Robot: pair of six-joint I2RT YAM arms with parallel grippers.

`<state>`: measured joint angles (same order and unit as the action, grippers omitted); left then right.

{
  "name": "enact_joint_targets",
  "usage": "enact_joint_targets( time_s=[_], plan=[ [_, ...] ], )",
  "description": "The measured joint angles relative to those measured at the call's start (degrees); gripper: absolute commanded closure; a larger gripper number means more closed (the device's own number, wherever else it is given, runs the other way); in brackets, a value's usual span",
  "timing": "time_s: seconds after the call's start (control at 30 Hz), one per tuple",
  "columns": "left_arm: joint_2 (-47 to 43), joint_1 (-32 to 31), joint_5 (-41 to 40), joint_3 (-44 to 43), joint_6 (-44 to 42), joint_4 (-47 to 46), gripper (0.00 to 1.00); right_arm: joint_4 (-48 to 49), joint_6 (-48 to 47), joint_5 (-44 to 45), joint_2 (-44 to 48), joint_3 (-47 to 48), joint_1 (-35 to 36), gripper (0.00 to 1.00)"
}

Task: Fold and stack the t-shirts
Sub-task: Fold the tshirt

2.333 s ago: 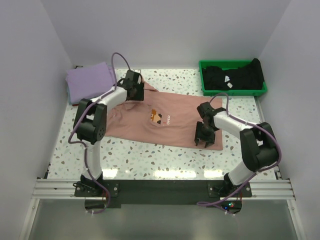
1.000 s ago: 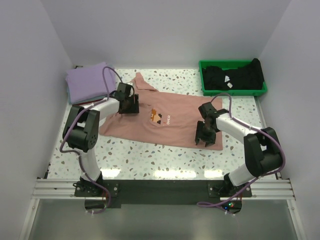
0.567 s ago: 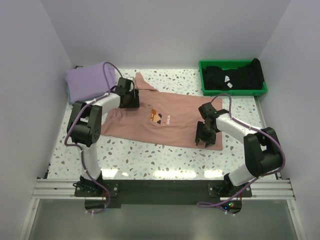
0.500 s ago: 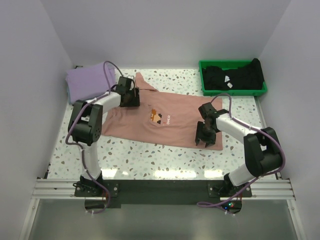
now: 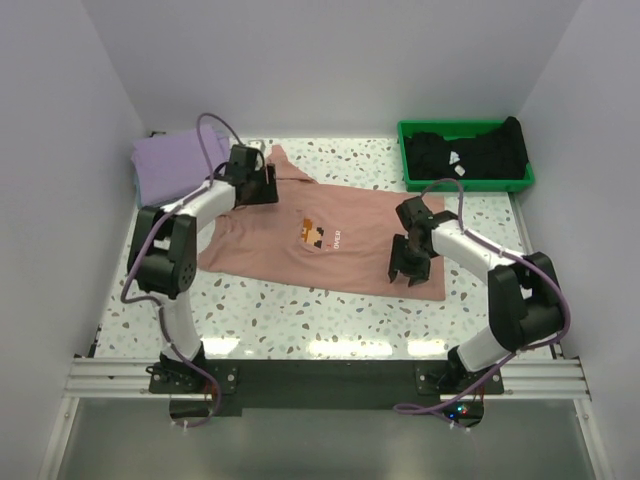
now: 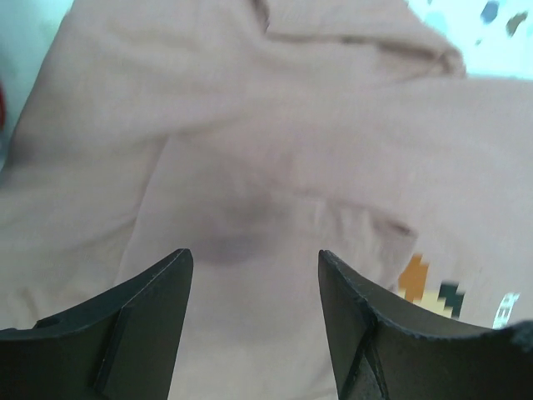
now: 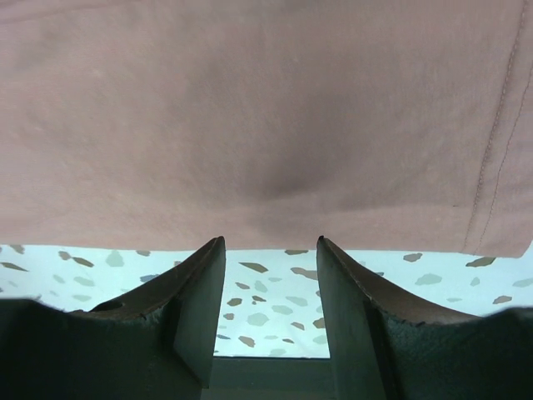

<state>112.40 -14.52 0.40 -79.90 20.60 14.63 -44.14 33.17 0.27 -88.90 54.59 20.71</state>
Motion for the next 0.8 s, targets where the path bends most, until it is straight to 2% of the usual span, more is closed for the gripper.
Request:
enact_joint_targets(
  time_s=[0.2,0.3,0.5,0.8],
  plan=[
    [-13.4,1.5,-0.6,15.3,0.6,0.0,0.33,0.1,-0.2,0.0,-1.0,3.8,0.0,0.48],
    [-17.9,2.0,-0.7,20.0,0.9,0.0,0.32,0.6,-0.6,0.2,-3.8,5.3,0.0,0.48],
    [-18.4,3.3,-0.8,23.2,0.9,-0.7,0.32,1.7,-1.5,0.7,-8.4,5.5,0.0,0.48],
    [-16.5,4.9,-1.3,28.1,1.1,-2.6,0.32,3.5,-1.7,1.9,-9.4,4.3,-0.1,0.48]
  ],
)
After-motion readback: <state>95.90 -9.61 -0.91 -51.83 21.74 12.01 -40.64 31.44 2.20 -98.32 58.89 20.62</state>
